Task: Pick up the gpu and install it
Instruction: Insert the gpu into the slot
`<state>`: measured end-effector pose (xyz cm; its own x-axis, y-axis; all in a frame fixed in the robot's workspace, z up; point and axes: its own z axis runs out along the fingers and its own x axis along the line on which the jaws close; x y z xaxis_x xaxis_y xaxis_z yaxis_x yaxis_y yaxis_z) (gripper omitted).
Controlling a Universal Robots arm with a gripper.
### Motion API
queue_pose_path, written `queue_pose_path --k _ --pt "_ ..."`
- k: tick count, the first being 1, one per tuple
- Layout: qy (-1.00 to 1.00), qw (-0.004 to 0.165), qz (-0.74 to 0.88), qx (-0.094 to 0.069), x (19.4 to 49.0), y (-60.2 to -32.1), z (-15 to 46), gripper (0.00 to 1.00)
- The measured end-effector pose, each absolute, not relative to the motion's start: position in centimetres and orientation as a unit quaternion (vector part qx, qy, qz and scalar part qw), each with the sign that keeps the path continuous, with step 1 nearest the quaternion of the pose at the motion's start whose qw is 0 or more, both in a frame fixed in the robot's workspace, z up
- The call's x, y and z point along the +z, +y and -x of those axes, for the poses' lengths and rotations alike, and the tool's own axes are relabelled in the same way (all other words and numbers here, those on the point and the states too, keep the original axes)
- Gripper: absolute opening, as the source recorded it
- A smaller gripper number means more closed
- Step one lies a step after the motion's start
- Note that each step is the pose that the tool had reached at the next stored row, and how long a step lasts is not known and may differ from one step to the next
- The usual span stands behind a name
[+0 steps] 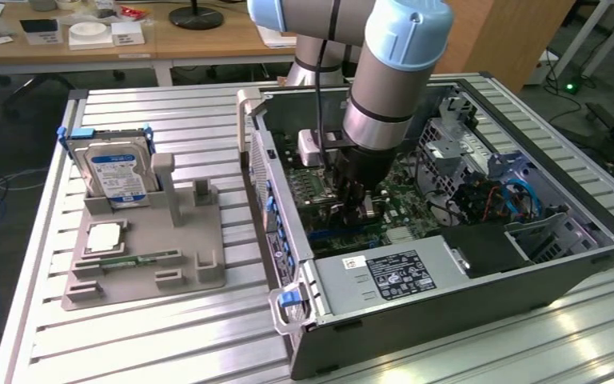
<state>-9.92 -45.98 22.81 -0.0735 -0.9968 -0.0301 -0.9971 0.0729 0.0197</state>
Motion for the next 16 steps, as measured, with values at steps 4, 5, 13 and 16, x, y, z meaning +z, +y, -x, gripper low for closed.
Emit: queue_pose_path --k 4,5,13,16 --pt "0.732 0.004 0.681 0.018 22.74 -45.97 9.92 0.28" --pt "0.732 0.004 0.681 0.017 22.69 -45.97 9.92 0.28" --pt "0.732 0.004 0.681 0.018 22.32 -45.98 9.93 0.28" --pt "0.732 0.005 0.681 0.018 22.54 -45.95 9.92 0.28"
